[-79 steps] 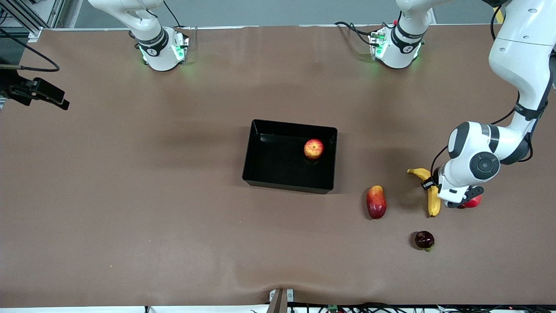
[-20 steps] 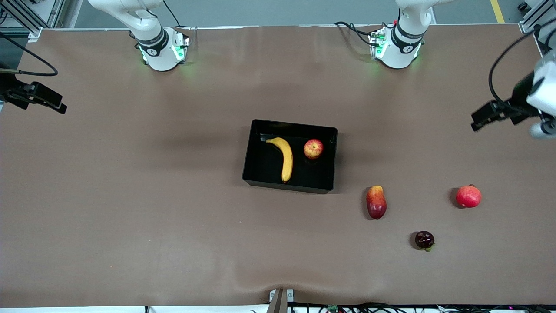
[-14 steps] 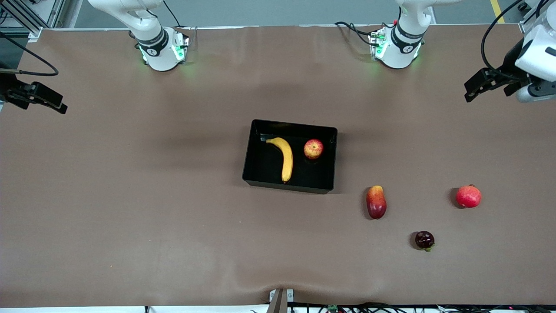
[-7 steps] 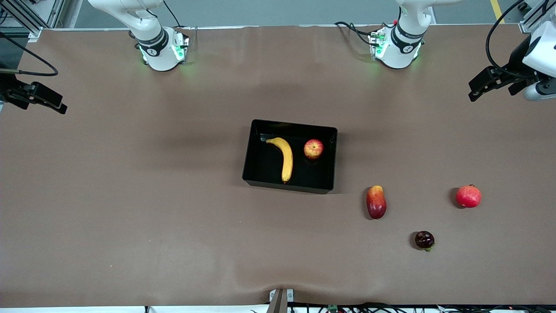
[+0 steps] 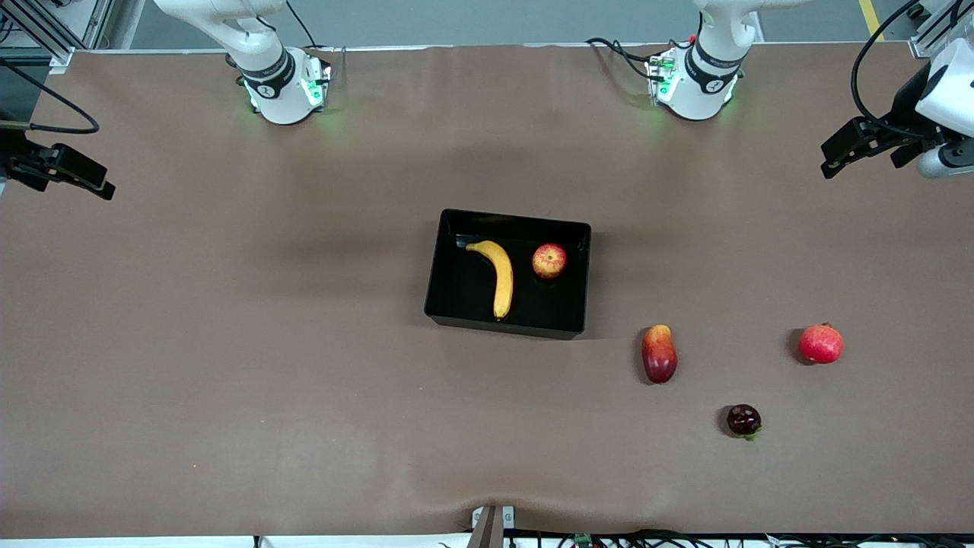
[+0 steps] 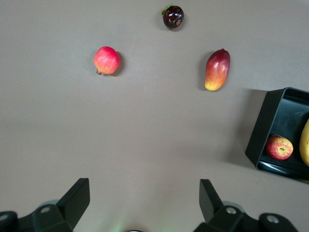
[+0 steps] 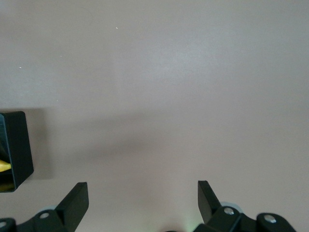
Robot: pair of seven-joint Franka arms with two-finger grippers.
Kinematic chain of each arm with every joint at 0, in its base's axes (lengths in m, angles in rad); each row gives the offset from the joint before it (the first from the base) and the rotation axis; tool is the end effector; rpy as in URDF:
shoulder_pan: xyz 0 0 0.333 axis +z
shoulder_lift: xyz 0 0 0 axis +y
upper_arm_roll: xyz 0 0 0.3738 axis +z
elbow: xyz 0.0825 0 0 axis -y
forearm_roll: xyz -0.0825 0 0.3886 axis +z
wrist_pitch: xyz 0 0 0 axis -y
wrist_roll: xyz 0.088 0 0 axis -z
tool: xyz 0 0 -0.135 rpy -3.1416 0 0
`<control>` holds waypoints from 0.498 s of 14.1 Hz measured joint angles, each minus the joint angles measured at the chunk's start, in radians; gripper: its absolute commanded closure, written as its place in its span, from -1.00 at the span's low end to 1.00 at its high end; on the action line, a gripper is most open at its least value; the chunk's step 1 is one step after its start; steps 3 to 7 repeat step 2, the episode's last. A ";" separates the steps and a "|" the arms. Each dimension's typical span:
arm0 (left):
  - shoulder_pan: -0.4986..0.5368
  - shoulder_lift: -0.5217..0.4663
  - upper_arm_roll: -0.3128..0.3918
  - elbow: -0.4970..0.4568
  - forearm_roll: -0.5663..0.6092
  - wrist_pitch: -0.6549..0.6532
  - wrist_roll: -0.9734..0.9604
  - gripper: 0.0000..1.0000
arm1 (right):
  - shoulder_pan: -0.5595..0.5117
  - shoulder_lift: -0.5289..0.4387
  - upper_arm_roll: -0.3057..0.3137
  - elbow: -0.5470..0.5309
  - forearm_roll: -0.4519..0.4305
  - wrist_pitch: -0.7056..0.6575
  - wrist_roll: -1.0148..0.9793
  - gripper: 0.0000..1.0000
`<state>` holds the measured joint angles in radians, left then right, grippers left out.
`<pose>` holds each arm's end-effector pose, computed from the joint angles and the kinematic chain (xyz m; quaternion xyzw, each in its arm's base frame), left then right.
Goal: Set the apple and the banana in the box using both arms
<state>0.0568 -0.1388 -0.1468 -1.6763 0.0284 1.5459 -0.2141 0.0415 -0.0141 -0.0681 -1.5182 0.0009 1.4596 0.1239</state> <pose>0.5030 -0.0477 0.6751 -0.9977 -0.0631 -0.0071 0.0235 0.5412 -0.0146 0.6773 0.9969 -0.0751 -0.0223 0.0002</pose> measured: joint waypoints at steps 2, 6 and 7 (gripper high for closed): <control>0.000 0.002 0.000 0.000 0.000 -0.001 0.000 -1.00 | 0.000 0.000 0.000 0.000 0.000 0.000 0.000 -1.00; 0.000 0.002 0.000 0.000 0.000 -0.001 0.000 -1.00 | 0.000 0.000 0.000 0.000 0.000 0.000 0.000 -1.00; 0.000 0.002 0.000 0.000 0.000 -0.001 0.000 -1.00 | 0.000 0.000 0.000 0.000 0.000 0.000 0.000 -1.00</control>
